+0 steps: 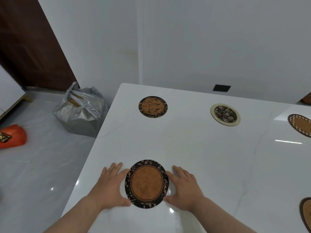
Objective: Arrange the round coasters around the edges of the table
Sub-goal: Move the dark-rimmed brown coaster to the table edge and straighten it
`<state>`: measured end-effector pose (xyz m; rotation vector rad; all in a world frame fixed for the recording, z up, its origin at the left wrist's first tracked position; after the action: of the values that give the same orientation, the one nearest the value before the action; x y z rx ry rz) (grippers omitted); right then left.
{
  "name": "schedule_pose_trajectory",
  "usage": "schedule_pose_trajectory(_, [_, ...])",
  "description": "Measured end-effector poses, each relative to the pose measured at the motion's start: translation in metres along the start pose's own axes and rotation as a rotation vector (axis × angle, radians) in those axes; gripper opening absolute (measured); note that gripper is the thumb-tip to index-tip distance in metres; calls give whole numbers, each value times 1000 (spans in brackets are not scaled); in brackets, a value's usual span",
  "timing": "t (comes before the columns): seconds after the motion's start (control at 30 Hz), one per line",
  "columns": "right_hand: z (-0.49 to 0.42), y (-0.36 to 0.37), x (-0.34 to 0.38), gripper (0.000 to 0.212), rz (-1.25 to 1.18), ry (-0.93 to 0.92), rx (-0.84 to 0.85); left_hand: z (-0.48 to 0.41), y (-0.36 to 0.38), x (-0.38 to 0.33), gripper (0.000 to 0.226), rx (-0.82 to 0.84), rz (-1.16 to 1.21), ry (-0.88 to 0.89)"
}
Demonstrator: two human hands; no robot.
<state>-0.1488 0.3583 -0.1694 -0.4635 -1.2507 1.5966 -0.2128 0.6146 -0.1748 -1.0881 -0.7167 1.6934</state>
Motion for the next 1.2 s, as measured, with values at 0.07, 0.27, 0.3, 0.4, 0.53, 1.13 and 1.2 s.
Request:
schedule_pose_trajectory(0.07, [0,1,-1,91,3,0,1,0,0,0,117,-1,9,-3])
schedule_pose_trajectory(0.27, [0,4,-2,89,-7,-7,-3,0,-1,0,114,-11,36,-10])
schedule_pose_trajectory(0.3, [0,4,-2,89,-7,-7,0,0,-1,0,116,-14,37,-12])
schedule_pose_trajectory(0.4, [1,6,-2,88,-3,-2,7,1,1,1,123,-10,33,-16])
schedule_pose_trajectory(0.53, [1,7,-1,88,-2,5,13,1,0,1,122,-1,41,-15])
schedule_pose_trajectory(1.13, [0,9,4,89,-4,46,50,1,-2,2,118,-2,35,3])
schedule_pose_trajectory(1.2, [-1,9,5,89,-8,49,49,2,-3,1,117,-1,32,3])
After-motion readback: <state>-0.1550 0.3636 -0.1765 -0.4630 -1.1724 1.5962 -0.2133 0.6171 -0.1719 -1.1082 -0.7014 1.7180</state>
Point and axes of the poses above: each hand's wrist, its own z-axis away from the middle knuckle, its own y-axis out of the palm, x = y × z, the point moved 5 cm from there along -z, towards the middle knuckle, and after that the axes turned 2 degrees about x, right-handed, at the moved point
